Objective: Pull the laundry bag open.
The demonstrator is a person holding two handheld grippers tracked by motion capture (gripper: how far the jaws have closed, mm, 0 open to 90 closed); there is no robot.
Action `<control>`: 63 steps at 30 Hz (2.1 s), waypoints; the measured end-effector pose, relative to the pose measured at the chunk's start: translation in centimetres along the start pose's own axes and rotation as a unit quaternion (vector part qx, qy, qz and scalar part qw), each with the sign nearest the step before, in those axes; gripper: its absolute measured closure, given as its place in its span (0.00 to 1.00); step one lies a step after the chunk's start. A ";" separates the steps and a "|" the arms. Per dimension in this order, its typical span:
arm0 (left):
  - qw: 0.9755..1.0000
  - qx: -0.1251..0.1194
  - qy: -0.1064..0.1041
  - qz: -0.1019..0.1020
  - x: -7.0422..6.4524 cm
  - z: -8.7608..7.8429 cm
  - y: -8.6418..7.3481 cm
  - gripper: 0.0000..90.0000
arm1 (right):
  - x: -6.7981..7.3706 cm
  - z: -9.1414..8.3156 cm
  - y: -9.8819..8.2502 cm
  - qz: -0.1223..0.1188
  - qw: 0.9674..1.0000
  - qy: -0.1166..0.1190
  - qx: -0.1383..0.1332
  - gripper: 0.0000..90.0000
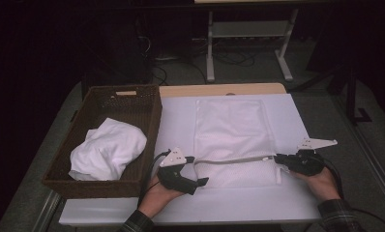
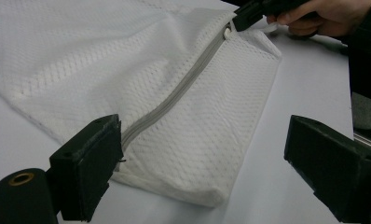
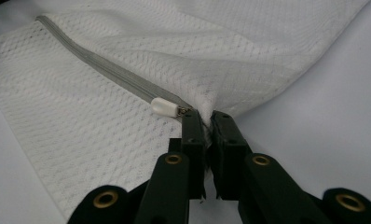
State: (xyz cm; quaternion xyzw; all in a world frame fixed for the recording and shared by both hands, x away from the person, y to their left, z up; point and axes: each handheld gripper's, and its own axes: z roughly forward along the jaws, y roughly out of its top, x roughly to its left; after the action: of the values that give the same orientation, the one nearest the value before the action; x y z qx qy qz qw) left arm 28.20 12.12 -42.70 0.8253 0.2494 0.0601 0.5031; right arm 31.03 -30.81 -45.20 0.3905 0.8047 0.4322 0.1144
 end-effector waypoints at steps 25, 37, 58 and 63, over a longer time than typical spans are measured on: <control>0.999 0.011 -0.050 0.017 -0.3 3.2 2.3 0.15 | 0.9 -0.2 0.6 -0.014 0.999 0.030 -0.011 0.93; 0.997 0.007 -0.066 0.024 -0.6 4.6 3.4 0.17 | 1.4 -0.1 0.8 -0.021 0.999 0.035 -0.011 0.93; 0.995 0.008 -0.094 0.040 -1.1 7.3 4.8 0.35 | 2.3 -0.2 1.3 -0.035 0.998 0.043 -0.015 0.93; 0.994 0.010 -0.100 0.038 -1.2 8.0 4.9 0.43 | 2.3 -0.2 1.3 -0.034 0.998 0.046 -0.016 0.93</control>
State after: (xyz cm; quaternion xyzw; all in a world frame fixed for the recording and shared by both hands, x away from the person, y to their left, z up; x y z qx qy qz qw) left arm 31.72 3.37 -42.17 0.8411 0.1669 -0.0061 0.5144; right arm 30.08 -28.86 -43.70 0.3410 0.8147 0.4585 0.0985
